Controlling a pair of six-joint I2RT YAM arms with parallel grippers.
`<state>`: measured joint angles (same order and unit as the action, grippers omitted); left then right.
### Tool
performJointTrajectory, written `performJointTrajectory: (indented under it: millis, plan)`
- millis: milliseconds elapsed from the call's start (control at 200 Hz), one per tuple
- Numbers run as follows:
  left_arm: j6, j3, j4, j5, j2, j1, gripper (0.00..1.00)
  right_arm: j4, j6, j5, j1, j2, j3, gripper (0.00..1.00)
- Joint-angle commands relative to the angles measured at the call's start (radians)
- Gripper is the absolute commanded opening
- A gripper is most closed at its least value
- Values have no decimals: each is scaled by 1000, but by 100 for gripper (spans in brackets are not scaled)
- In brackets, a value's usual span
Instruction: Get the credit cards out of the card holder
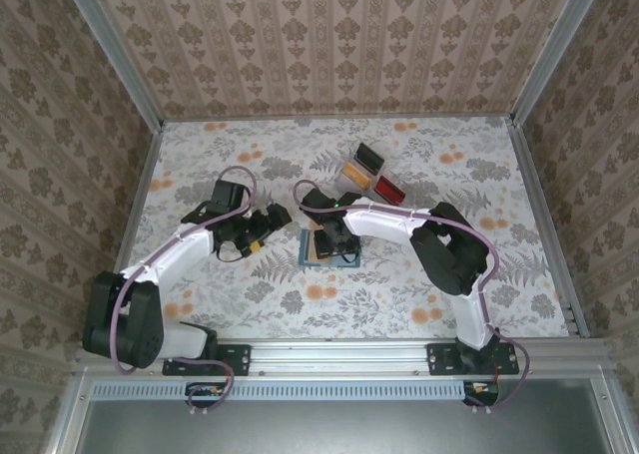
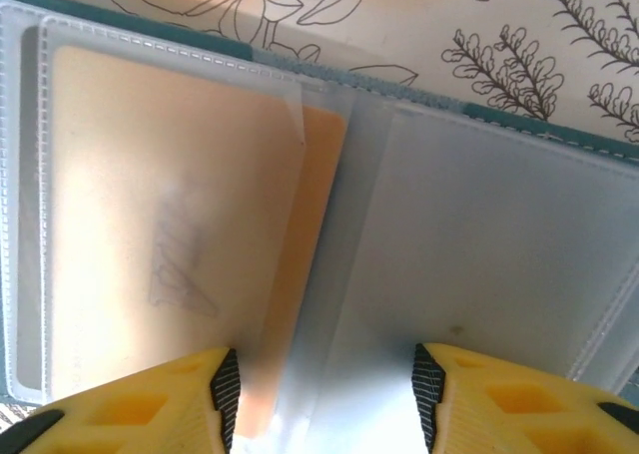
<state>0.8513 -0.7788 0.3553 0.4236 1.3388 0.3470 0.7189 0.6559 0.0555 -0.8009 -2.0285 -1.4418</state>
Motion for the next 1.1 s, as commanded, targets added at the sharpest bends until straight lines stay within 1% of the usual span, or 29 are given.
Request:
performJointTrajectory:
  millis: [0,105,210,280,360,380,470,595,860,1095]
  plan:
    - [-23,12,-25,28,23,20,100,41,-6,45,8,-25,39,49]
    - [-25,13,-38,32,42,42,98,18,-12,30,15,-13,69,44]
    - [-22,7,-60,39,63,78,94,-14,-9,7,24,5,103,42]
    - [-21,0,-68,44,79,101,86,-35,-8,-7,31,18,122,41]
    - [-19,-7,-73,49,101,104,77,-48,-9,-24,36,26,136,40]
    - [-19,-8,-76,52,106,133,74,-50,-8,-27,36,27,138,40]
    - [-11,-13,-95,71,130,146,64,-53,-11,-32,38,24,141,40]
    - [-9,-31,-114,87,163,169,55,-53,-12,-38,39,17,141,39]
    - [-37,-99,-84,93,256,209,48,-59,-20,-51,40,12,137,40]
    - [-40,-120,-84,101,302,220,48,-58,-25,-55,39,10,138,40]
